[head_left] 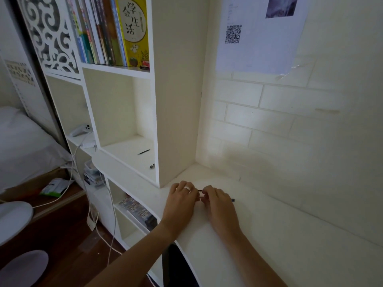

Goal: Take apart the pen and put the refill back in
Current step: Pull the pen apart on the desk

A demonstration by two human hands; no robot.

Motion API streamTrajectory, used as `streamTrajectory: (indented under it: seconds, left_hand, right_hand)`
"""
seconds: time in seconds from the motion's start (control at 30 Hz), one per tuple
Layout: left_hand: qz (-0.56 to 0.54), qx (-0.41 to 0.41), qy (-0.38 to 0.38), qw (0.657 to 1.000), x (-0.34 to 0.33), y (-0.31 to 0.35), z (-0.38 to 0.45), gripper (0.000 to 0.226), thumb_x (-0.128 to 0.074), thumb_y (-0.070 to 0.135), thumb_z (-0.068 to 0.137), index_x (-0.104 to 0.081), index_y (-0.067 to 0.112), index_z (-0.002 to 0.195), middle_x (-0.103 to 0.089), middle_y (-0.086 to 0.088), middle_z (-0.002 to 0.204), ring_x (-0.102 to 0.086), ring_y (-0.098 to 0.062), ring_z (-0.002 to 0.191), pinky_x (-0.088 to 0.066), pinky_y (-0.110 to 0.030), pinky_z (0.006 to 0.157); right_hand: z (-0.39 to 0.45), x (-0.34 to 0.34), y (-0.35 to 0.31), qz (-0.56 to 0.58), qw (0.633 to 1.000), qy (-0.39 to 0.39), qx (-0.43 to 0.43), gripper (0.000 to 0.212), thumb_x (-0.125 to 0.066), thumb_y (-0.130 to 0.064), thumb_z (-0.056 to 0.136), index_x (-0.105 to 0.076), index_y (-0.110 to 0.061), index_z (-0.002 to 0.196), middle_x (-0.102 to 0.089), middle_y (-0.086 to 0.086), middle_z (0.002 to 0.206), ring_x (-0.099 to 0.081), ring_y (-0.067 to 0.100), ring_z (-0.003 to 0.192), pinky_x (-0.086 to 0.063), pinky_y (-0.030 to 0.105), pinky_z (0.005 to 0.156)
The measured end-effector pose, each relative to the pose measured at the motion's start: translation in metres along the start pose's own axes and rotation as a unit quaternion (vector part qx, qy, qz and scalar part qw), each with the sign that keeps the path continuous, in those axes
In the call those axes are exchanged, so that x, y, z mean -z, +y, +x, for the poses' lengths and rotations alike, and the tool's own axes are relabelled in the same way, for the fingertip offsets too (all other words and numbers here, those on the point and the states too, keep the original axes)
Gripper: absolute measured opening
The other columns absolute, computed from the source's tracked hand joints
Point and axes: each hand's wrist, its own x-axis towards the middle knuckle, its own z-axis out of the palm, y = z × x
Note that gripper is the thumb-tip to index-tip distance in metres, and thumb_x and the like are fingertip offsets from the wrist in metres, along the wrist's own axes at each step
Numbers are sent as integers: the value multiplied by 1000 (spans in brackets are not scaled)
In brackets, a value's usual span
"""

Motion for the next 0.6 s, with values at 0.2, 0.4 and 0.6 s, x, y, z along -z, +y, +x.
streamTrajectory:
  seconds: [0.2,0.4,0.6]
  left_hand:
    - [38,76,24,996,3,1,-4,18,-62,-4,79,-66,12,87,-66,-9,99,-58,-28,96,-38,-39,88]
    - [35,-42,-49,997,3,10,0,15,-66,11,85,-65,20,97,-68,1,90,-61,-19,84,-45,-33,85]
    - [55,-3,-54,997,5,6,0,15,-70,6,78,-64,18,85,-63,-2,78,-57,-22,71,-44,-34,73]
  right_hand:
    - [-2,-2,10,-52,998,25,-36,11,-59,-18,94,-65,-27,97,-66,-10,85,-61,15,80,-44,32,80]
    - [-1,2,7,-2,1000,-2,-13,13,-60,-24,93,-67,-31,101,-69,-14,93,-62,10,87,-45,30,86]
    - [2,3,19,120,983,45,-128,13,-55,-20,96,-66,-21,101,-67,-6,95,-61,15,91,-50,30,81]
